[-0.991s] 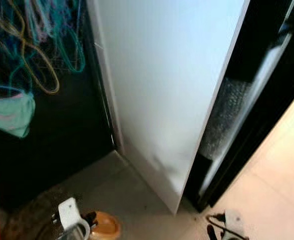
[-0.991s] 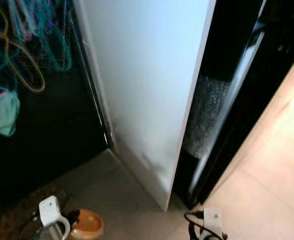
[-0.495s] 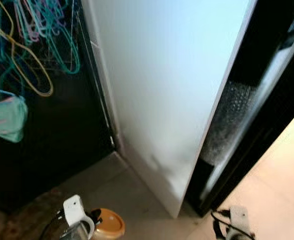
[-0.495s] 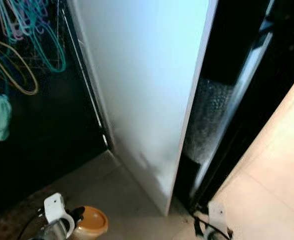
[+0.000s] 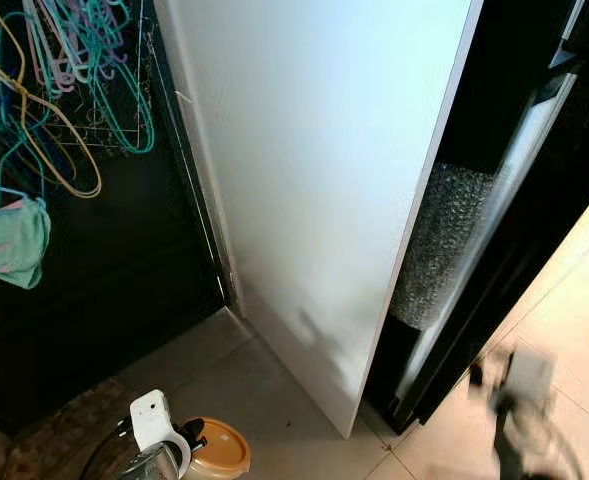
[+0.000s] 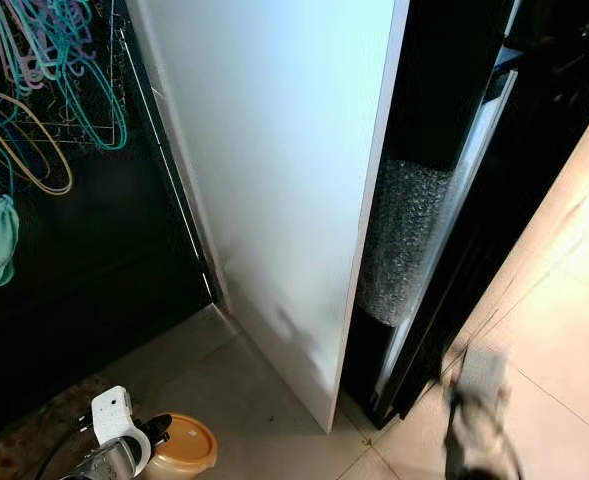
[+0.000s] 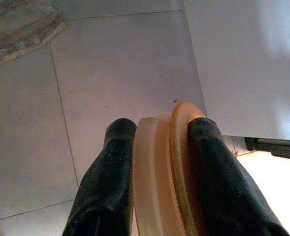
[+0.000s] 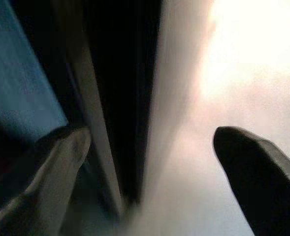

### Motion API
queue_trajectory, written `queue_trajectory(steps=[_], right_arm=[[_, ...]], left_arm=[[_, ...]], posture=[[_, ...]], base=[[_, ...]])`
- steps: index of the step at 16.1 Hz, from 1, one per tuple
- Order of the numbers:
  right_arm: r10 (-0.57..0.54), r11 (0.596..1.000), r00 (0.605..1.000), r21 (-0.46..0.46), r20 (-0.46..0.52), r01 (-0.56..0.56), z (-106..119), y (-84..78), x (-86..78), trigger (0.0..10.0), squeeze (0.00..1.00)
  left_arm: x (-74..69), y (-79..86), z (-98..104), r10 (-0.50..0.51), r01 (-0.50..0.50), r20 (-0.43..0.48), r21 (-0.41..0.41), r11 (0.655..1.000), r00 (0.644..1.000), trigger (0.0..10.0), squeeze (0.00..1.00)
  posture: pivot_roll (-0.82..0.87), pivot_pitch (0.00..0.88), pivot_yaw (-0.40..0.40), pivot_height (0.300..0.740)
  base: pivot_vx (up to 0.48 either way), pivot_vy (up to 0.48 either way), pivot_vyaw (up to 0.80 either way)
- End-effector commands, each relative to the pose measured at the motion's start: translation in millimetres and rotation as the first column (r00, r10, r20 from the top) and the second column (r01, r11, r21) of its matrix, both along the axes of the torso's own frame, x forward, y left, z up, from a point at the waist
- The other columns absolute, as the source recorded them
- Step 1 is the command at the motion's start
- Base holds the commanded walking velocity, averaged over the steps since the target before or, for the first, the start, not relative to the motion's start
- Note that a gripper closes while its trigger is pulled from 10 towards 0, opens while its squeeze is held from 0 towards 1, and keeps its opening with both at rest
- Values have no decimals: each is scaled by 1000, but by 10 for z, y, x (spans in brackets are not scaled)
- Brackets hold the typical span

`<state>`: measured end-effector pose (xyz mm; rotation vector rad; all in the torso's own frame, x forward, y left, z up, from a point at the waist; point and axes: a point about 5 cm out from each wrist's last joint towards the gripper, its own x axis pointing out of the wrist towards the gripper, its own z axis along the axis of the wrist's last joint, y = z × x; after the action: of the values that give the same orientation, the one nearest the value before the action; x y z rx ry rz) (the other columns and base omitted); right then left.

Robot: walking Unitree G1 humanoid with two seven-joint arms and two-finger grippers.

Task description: Restocking fridge

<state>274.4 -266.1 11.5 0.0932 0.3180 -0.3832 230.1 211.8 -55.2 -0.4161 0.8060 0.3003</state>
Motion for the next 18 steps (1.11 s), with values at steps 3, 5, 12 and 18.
queue_trajectory(steps=[3, 5, 12, 18], right_arm=[[81, 996, 986, -60, 148, -73, 212, 99, 149, 10000, 0], [151, 986, 974, -98, 170, -136, 273, 154, 205, 10000, 0], [137, 986, 966, -128, 219, -111, 464, 106, 351, 10000, 0], [110, 982, 965, -173, 239, -70, 585, 77, 435, 10000, 0]], left_arm=[[-8, 3, -7, -5, 6, -17, 10, 1000, 1000, 10000, 0], [-1, 2, -3, -9, 9, -18, 12, 1000, 1000, 10000, 0], [12, 1, 5, -9, 10, -21, 14, 1000, 1000, 10000, 0], [17, -3, 7, -10, 10, -21, 9, 1000, 1000, 10000, 0]], posture=[[28, 0, 21, 740], [30, 0, 19, 740], [35, 0, 14, 740], [43, 0, 11, 740]], base=[[0, 0, 0], [0, 0, 0], [0, 0, 0], [0, 0, 0]])
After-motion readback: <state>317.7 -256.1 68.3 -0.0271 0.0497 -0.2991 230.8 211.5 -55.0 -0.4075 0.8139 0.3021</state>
